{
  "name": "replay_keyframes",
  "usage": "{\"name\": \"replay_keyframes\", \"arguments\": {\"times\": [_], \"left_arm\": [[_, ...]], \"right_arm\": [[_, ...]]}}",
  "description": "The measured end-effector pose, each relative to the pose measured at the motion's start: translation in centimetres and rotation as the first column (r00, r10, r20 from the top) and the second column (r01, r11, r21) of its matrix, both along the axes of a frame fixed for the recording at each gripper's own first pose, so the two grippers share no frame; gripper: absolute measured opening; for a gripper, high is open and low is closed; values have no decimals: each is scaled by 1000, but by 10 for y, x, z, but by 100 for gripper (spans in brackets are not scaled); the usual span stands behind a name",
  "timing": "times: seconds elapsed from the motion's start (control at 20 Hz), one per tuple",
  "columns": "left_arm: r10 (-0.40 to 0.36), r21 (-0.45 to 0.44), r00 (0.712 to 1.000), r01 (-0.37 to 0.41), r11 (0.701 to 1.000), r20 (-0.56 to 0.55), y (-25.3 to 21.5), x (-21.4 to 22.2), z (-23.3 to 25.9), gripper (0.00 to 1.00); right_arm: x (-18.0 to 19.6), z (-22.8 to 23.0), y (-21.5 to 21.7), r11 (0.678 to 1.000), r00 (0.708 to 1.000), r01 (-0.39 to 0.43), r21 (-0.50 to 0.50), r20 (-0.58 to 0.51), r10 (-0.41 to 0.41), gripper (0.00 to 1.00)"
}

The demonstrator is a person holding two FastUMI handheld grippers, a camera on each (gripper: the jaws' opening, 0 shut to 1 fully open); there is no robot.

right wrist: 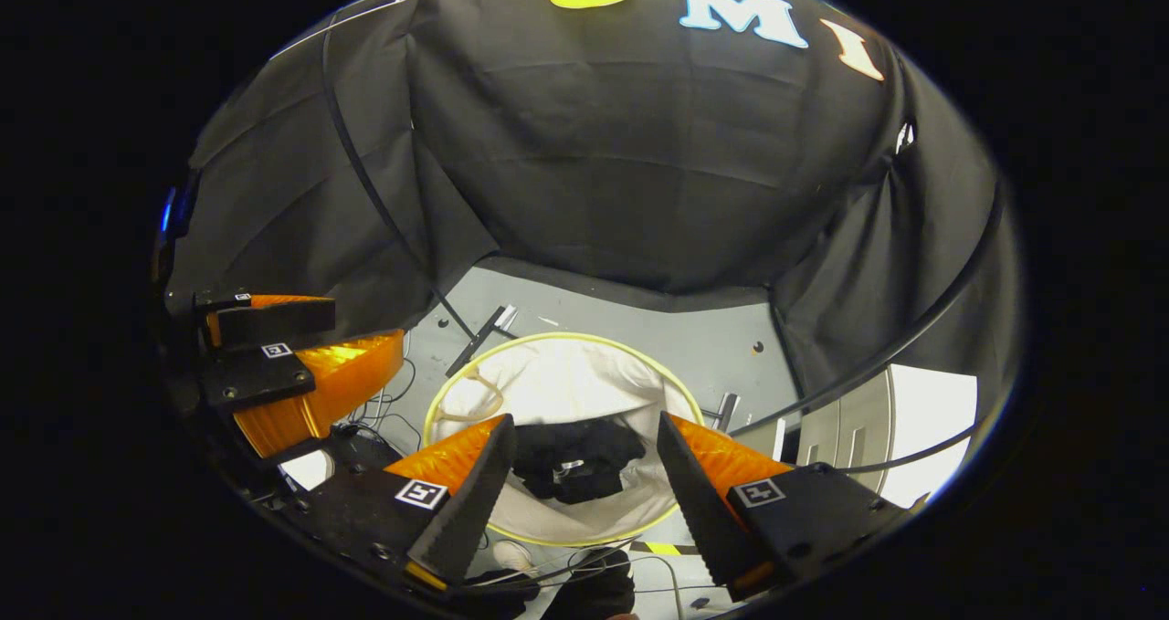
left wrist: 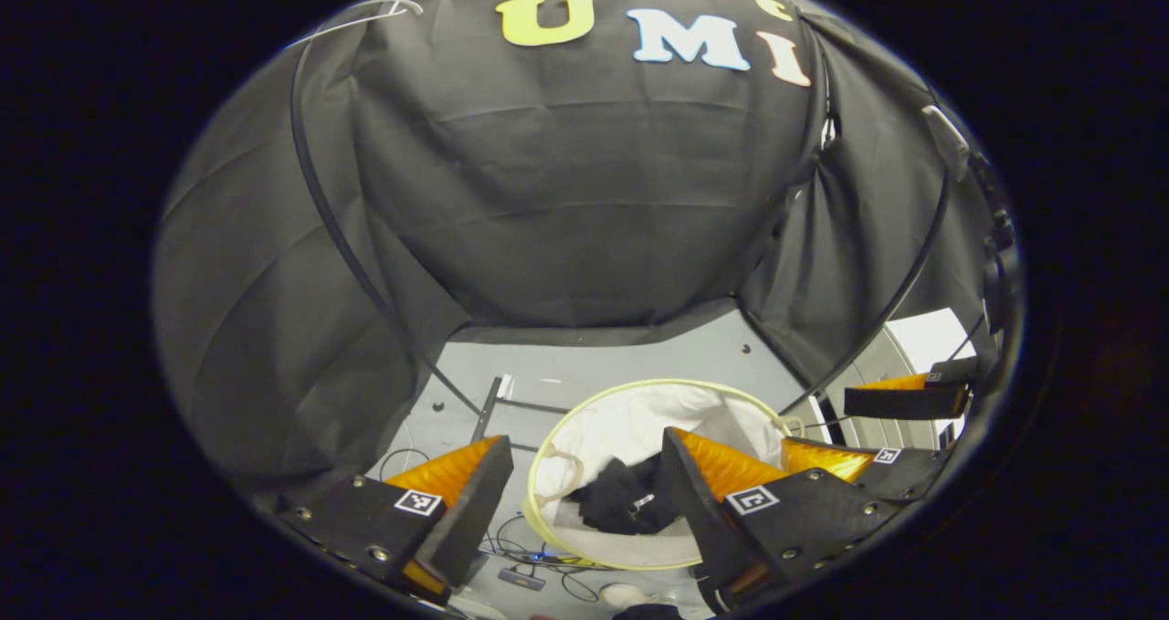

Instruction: Grasp the clothes on the hanger with both hands and then place them into the laundry hamper below.

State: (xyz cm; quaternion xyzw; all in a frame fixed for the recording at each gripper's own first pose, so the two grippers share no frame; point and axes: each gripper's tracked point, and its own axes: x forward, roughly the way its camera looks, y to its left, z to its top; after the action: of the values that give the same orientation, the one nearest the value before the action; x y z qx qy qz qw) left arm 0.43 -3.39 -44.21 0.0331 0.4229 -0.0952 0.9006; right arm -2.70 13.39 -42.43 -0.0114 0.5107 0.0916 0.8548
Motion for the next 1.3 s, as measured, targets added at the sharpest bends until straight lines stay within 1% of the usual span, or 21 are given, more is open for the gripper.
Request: {"name": "replay_keyframes", "arguments": {"times": [0.05,0.1,0.2,0.3,0.45,0.6,0.7,0.8,0.85,0.9,1.0,1.2,1.3], "left_arm": [[-5,7,1000,5,1000,10,3,1,5,96],[-8,13,1000,8,1000,21,5,-1,11,96],[-13,24,998,11,1000,60,12,-1,30,96],[-22,31,993,19,999,114,17,0,62,96],[-34,15,978,32,999,205,20,4,119,96],[-38,-11,952,44,999,302,21,6,183,96],[-40,-23,930,52,998,365,17,9,220,96],[-33,-43,910,56,998,412,12,7,255,96],[-27,-57,901,57,997,433,7,10,272,96],[-22,-71,891,61,996,454,0,8,290,96],[-16,-90,868,69,994,496,-8,2,320,96],[-13,-104,809,91,990,587,-21,-9,386,96],[-11,-114,797,100,988,603,-23,-15,407,96]], "right_arm": [[-1,4,-1,1000,1000,4,-1,8,-4,93],[-1,9,-3,1000,1000,7,1,16,-7,98],[-2,28,-6,1000,998,16,5,57,-16,98],[3,57,-14,999,993,31,12,112,-33,98],[8,112,-27,997,972,69,19,226,-72,98],[14,170,-44,997,933,83,8,352,-81,98],[17,206,-55,994,905,109,24,411,-110,98],[16,239,-64,992,872,119,32,474,-119,97],[15,252,-69,993,857,117,28,502,-115,97],[12,266,-73,993,843,115,26,526,-112,93],[11,291,-85,993,812,118,22,574,-109,93],[-1,343,-112,992,740,127,28,663,-113,96],[-14,368,-124,991,706,130,19,700,-106,95]]}}
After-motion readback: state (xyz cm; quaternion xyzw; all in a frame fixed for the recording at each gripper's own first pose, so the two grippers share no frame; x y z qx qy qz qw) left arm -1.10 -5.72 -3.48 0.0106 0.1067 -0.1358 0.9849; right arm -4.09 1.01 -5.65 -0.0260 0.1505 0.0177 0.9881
